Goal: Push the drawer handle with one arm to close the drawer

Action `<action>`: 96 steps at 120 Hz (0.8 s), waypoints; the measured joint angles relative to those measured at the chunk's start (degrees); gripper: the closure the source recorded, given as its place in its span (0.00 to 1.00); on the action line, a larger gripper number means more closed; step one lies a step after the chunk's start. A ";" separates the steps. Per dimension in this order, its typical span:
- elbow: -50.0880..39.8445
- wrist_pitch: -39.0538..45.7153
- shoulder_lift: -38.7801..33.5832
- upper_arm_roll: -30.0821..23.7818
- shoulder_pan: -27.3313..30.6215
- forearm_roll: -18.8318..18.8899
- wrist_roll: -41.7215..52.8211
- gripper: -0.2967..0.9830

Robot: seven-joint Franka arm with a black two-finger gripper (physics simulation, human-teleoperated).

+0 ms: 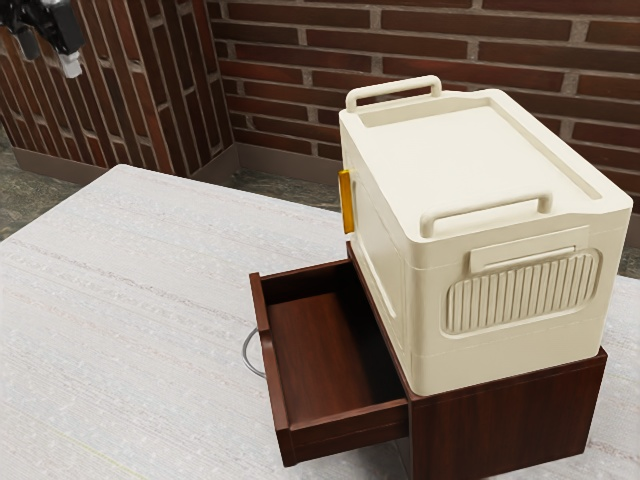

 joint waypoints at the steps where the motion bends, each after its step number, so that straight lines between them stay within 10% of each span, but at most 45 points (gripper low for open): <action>1: -0.08 0.01 0.06 -0.04 0.05 0.04 0.09 0.23; 28: -3.78 0.60 2.28 -1.61 5.10 -0.65 1.99 0.23; 51: -12.12 2.78 1.32 -13.21 16.85 -4.47 3.16 0.24; 96: -31.51 10.92 -2.91 -22.57 23.66 -4.80 4.49 0.76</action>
